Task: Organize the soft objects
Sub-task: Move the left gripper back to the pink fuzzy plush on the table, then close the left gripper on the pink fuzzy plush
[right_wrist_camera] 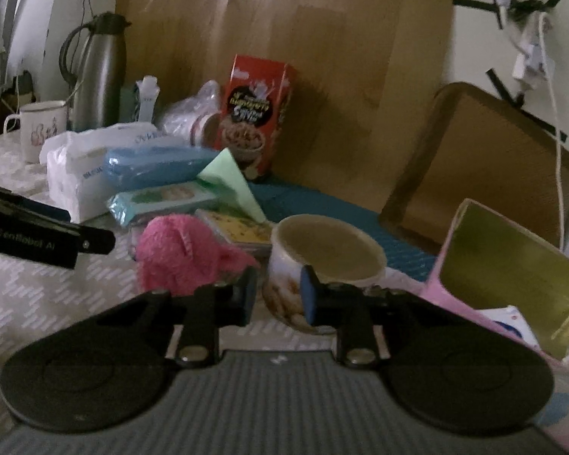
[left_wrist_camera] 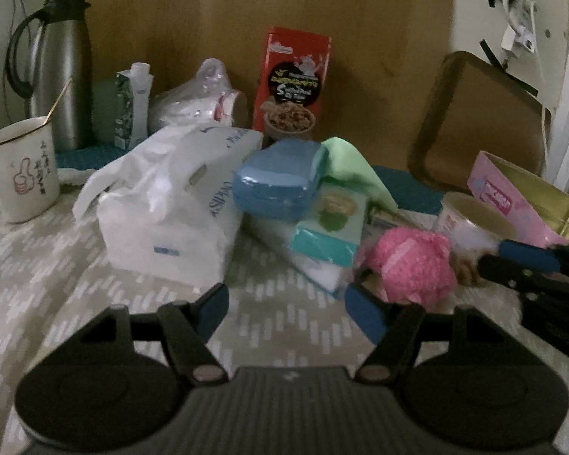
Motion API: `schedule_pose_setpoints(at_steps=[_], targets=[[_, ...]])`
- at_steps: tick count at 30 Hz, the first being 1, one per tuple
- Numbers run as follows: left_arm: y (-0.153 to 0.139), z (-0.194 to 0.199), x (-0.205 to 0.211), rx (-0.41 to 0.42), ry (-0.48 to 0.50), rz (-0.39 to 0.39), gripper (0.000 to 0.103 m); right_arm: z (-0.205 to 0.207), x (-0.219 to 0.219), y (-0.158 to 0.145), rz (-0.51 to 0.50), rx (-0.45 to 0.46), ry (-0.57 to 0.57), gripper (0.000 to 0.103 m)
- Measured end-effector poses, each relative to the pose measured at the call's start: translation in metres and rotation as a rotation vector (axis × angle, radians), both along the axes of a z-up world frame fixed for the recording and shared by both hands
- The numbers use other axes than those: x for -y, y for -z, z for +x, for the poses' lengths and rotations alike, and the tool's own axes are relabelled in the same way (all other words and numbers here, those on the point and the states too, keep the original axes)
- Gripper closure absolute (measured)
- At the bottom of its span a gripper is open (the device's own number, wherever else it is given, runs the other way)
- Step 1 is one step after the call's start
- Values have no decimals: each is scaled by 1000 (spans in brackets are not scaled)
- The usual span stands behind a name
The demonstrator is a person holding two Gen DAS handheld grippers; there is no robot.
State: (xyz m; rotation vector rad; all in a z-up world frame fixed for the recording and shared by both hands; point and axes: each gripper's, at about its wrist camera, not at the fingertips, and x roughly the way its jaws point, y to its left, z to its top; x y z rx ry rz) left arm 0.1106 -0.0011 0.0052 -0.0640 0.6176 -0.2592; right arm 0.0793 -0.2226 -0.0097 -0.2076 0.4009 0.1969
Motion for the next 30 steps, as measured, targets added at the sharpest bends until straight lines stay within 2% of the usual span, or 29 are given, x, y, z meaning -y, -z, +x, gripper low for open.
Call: schedule_pose_setpoints(at_steps=[3,5,7,10,14,16,18,20,24,27,29,30], targets=[[3,0,3,9,15,4,33,15,-2,5,-31,-10,60,78],[4,-1,1,14,20,-2,33,24,7,6,13,-39,89,77],[5,-3,-1,21,32,-20,33,22,12,5,74,-48,66,75],[3,-7,-8,38,57,-76,33,15,8,3,145,-39,1,75],[4,-3,-19,30,40,-149,33,15,-2,-3,232,-49,-64,75],[5,-1,-25,19,34,-189,33,24,-8,-2,285,-117,-103,74],[7,2,-31,7,30,-231,33,25,-14,-2,347,-207,-248,73],[8,3,-41,-2,26,-287,33,16,-17,-6,354,-222,-346,70],[13,8,-58,-31,11,-395,33,5,-3,-9,476,-276,-434,70],[17,12,-63,-59,17,-444,33,-5,-3,-5,417,-260,-401,66],[18,14,-65,-64,28,-463,33,-8,-6,-2,367,-243,-379,62],[18,13,-65,-61,34,-466,33,-8,-6,-2,350,-233,-376,56]])
